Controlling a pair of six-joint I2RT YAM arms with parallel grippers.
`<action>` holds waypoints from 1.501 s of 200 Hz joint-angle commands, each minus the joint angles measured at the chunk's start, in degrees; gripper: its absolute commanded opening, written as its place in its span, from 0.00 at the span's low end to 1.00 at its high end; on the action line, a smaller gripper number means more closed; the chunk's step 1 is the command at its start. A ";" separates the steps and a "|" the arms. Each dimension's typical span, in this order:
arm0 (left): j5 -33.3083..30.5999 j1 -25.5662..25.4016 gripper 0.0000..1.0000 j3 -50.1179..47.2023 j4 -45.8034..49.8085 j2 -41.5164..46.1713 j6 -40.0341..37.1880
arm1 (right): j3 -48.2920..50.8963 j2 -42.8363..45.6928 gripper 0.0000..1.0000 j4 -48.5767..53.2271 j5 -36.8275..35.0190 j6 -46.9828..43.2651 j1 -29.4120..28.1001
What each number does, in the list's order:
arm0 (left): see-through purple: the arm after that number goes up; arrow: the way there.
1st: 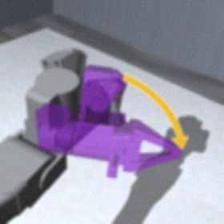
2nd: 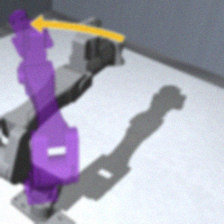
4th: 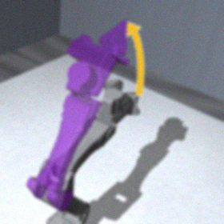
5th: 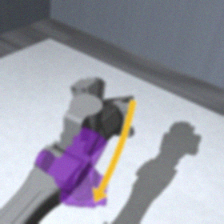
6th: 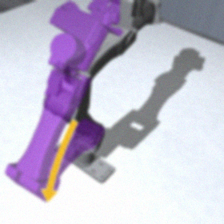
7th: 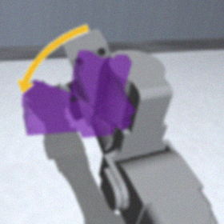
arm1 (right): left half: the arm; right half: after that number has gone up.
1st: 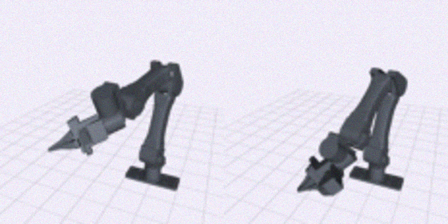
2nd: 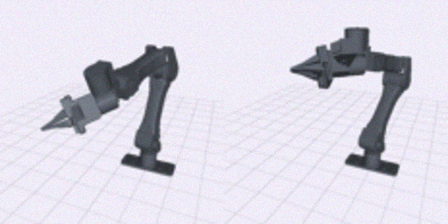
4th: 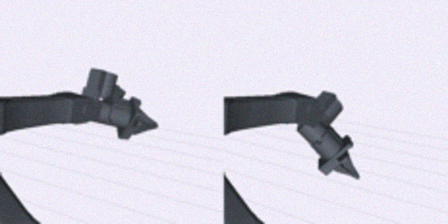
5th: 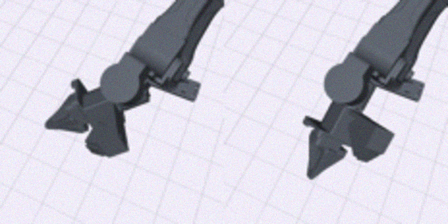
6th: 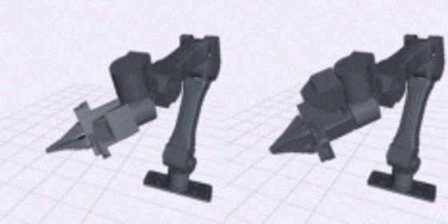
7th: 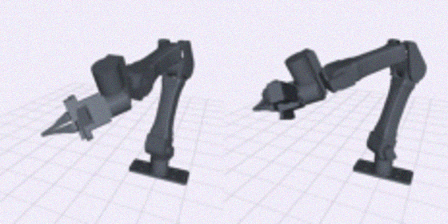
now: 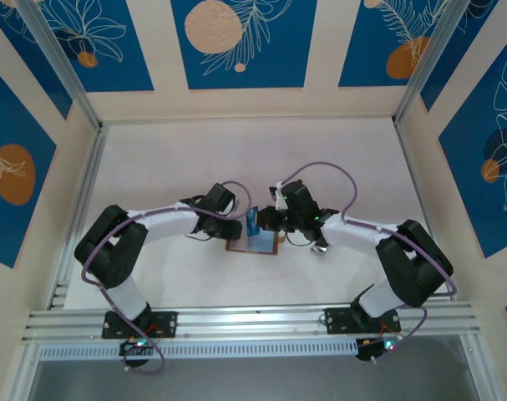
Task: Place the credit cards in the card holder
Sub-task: Insert the credit card into the card slot.
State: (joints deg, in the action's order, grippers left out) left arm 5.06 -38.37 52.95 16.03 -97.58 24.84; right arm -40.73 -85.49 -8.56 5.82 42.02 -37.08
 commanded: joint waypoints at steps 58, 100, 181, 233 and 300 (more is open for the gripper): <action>-9.03 -1.57 0.40 -2.06 3.62 -1.69 -1.03 | 0.86 -3.46 0.00 -2.47 -3.98 1.76 -0.50; -8.66 -1.97 0.40 -2.23 3.04 -2.35 -0.15 | 2.53 -5.34 0.00 -4.89 -5.33 4.54 -0.45; -7.97 -1.97 0.40 -3.00 2.67 -1.91 0.21 | 6.32 -7.86 0.00 -11.16 -6.33 10.05 -0.21; -7.70 -1.97 0.40 -3.46 2.28 -1.98 0.29 | 8.98 -11.15 0.00 -18.60 -3.24 14.91 1.38; -7.70 -1.97 0.40 -3.69 2.18 -1.74 1.04 | 10.07 -12.89 0.00 -20.90 -2.94 17.36 0.41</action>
State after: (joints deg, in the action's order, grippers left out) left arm -0.51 -40.21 51.99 13.69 -97.34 25.15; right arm -32.21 -97.10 -31.18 4.12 58.41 -35.24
